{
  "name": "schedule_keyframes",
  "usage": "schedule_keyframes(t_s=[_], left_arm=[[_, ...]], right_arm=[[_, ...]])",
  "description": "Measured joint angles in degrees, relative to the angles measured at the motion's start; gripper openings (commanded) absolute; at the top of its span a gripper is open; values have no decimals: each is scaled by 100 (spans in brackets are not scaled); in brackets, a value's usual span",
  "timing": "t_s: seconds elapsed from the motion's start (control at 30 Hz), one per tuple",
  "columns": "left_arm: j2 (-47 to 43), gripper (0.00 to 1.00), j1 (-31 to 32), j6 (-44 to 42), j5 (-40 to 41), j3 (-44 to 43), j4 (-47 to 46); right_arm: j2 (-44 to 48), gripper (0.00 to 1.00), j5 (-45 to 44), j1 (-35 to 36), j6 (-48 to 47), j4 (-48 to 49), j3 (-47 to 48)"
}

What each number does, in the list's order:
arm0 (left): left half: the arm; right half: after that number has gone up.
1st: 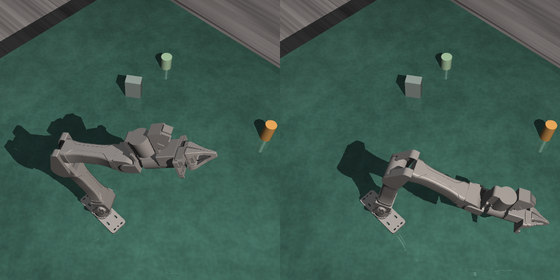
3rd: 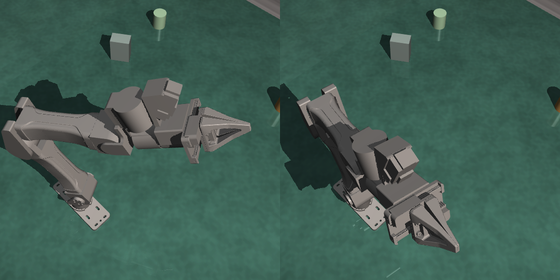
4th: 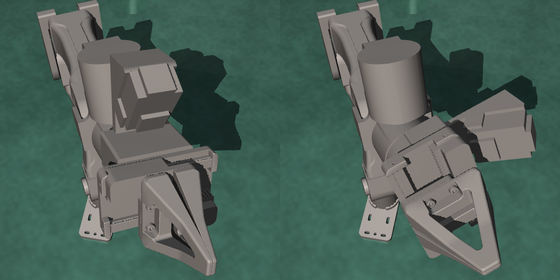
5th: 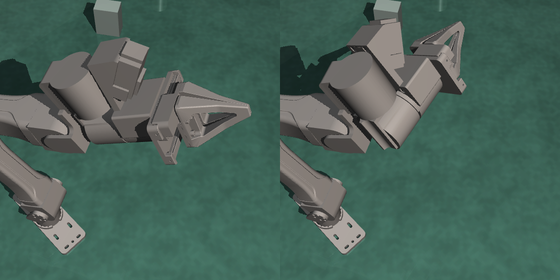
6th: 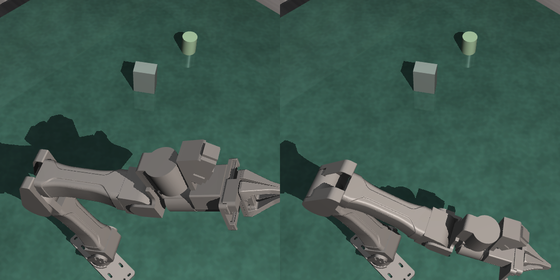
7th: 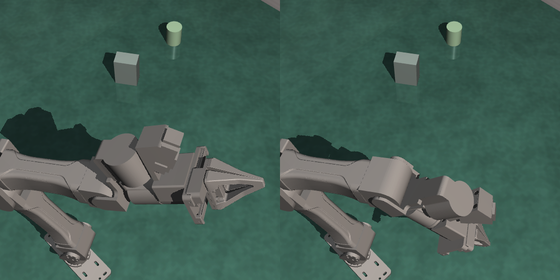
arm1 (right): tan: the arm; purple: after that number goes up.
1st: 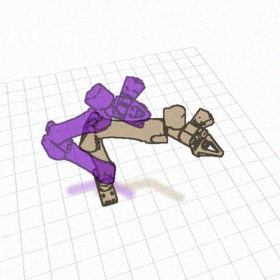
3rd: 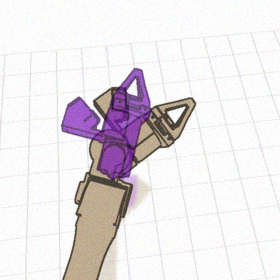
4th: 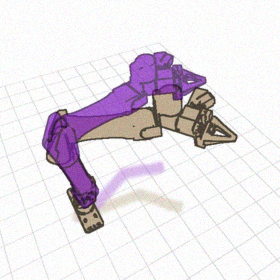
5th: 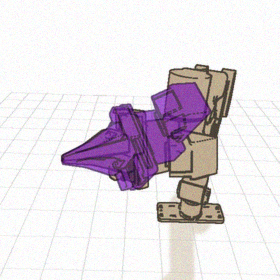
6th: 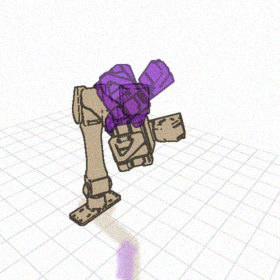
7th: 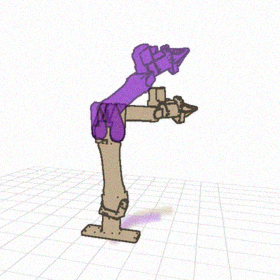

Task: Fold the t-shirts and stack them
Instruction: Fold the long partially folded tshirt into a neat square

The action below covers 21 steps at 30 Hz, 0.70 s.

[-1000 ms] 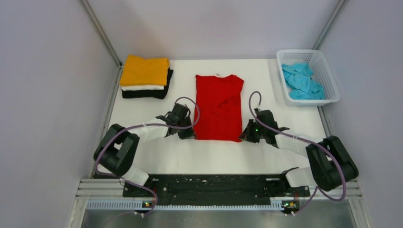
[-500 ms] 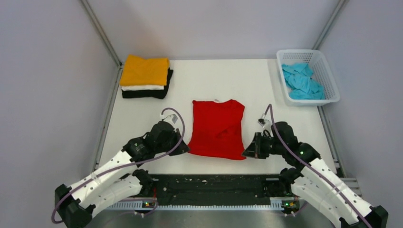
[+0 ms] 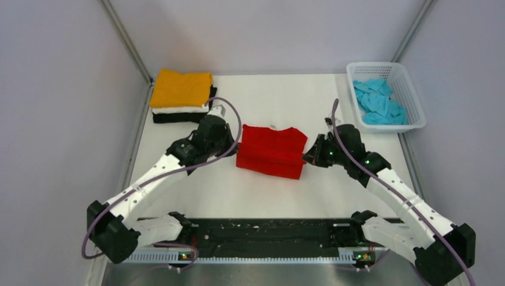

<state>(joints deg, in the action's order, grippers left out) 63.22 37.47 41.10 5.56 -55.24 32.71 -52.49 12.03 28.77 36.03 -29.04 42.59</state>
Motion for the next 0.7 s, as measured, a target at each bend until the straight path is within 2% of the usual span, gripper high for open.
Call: schedule_keyframes(t_s=[0.27,0.7], left_arm=[[1539,0,-887,-535,-474,-1056,-393],[4024,0,-1589,-942,-1248,-2656,-435]], right_arm=[[-914,0,72,-846,-33,1043,299],[-3045,0,299,-1314,-184,2052,984]])
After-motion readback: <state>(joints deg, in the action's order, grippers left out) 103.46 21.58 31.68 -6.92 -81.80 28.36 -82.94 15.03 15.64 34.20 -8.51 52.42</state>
